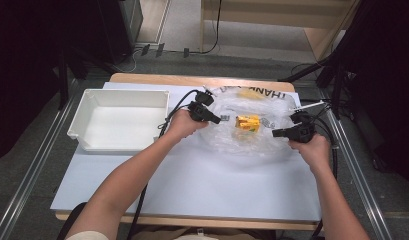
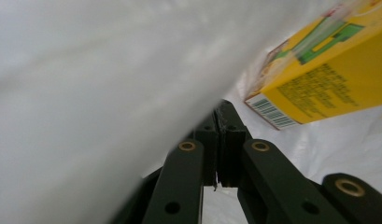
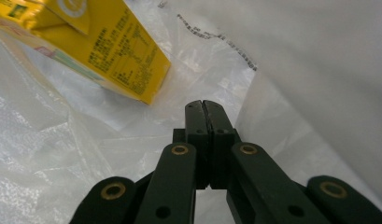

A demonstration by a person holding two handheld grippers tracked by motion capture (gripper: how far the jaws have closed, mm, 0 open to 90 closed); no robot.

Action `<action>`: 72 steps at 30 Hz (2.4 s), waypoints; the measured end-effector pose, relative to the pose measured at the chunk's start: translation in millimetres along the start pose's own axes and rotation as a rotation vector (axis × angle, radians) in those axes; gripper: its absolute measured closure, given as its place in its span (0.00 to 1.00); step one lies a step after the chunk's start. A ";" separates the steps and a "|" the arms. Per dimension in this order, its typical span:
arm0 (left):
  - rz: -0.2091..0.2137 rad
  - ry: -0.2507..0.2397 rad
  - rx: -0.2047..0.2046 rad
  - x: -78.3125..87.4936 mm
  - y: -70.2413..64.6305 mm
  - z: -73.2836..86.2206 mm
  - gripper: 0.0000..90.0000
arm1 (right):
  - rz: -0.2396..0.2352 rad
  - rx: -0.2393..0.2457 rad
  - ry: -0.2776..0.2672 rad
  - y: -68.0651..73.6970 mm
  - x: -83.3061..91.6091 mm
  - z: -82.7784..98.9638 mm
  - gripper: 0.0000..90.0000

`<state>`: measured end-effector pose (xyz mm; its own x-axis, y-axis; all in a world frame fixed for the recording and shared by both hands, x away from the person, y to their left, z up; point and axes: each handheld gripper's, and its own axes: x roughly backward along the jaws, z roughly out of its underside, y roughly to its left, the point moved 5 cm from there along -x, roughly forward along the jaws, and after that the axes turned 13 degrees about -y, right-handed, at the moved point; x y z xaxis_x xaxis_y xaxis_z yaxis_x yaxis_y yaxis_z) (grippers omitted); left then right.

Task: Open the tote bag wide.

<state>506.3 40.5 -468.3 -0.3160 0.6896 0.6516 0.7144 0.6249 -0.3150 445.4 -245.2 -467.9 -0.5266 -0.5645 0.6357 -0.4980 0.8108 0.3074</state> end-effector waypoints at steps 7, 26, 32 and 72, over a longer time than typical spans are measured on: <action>-0.028 -0.005 0.041 -2.6 13.7 6.1 1.00 | 0.028 -0.039 -0.006 -10.9 -1.9 8.9 1.00; -0.130 0.011 0.089 -8.0 39.5 11.8 1.00 | 0.144 -0.124 -0.005 -47.5 0.0 30.2 1.00; -0.152 -0.006 0.133 -8.3 46.4 11.3 1.00 | 0.191 -0.147 -0.007 -60.8 6.1 36.3 1.00; -0.248 -0.065 0.189 -6.0 60.6 9.5 1.00 | 0.340 -0.141 -0.074 -85.7 41.3 63.1 1.00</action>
<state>545.5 77.6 -497.9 -0.5097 0.5261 0.6807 0.4842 0.8295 -0.2785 422.8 -347.8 -512.6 -0.6966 -0.2652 0.6667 -0.1896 0.9642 0.1854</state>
